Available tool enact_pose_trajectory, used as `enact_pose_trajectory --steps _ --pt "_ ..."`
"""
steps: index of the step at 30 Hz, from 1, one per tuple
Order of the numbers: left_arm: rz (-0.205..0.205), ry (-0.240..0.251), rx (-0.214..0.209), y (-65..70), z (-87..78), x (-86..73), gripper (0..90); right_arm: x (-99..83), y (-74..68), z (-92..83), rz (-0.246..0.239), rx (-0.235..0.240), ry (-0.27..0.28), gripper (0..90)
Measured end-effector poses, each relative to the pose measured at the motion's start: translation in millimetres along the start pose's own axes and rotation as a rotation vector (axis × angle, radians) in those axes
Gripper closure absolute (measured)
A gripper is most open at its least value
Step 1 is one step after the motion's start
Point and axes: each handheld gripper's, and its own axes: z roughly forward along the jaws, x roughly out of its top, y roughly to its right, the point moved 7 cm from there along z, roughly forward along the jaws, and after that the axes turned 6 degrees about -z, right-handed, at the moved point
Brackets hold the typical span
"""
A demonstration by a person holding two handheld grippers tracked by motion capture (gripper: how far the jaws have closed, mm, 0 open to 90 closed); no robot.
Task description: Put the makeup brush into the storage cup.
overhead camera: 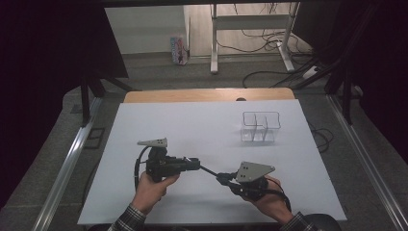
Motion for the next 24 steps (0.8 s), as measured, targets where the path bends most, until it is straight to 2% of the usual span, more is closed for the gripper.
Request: enact_pose_trajectory --steps 2,5,7,8,9,10,11,12,16,20,23,24 --pt "0.007 -0.008 -0.004 1.3 0.7 -0.3 83.3 -2.0 -0.3 2.3 -0.001 0.003 -0.016 81.5" --pt "0.029 -0.014 0.022 3.1 1.1 -0.5 83.8 -3.7 0.2 3.6 0.009 0.008 -0.034 78.8" --pt "0.039 -0.012 0.033 3.8 0.8 0.0 83.9 -3.7 1.1 3.1 0.018 0.013 -0.046 70.1" --pt "0.061 -0.019 0.071 4.3 0.1 0.6 83.9 -3.3 1.6 2.3 0.025 0.011 -0.049 65.7" --pt "0.071 -0.026 0.088 4.6 -0.1 0.6 83.9 -2.7 1.8 1.7 0.043 0.015 -0.052 61.6" --pt "0.071 -0.026 0.088 4.6 -0.1 0.6 83.9 -2.7 1.8 1.7 0.043 0.015 -0.052 61.6" --pt "0.079 -0.031 0.096 4.9 0.1 0.5 83.9 -2.9 3.9 1.0 0.077 0.019 -0.079 49.5" --pt "0.100 -0.053 0.140 4.8 1.8 -0.6 83.9 -3.0 4.4 1.5 0.089 0.024 -0.082 45.0" --pt "0.151 -0.113 0.195 8.7 11.2 -4.4 83.9 -2.7 4.9 5.5 0.116 0.042 -0.096 31.4" --pt "0.209 -0.173 0.242 14.2 21.6 -8.3 83.8 -0.1 1.8 9.1 0.105 0.043 -0.104 29.4" --pt "0.229 -0.190 0.250 17.2 25.8 -9.7 83.8 1.9 -1.1 11.5 0.106 0.057 -0.104 32.1" --pt "0.248 -0.202 0.255 19.8 29.0 -10.3 83.8 2.4 -1.7 11.8 0.102 0.063 -0.106 35.1"
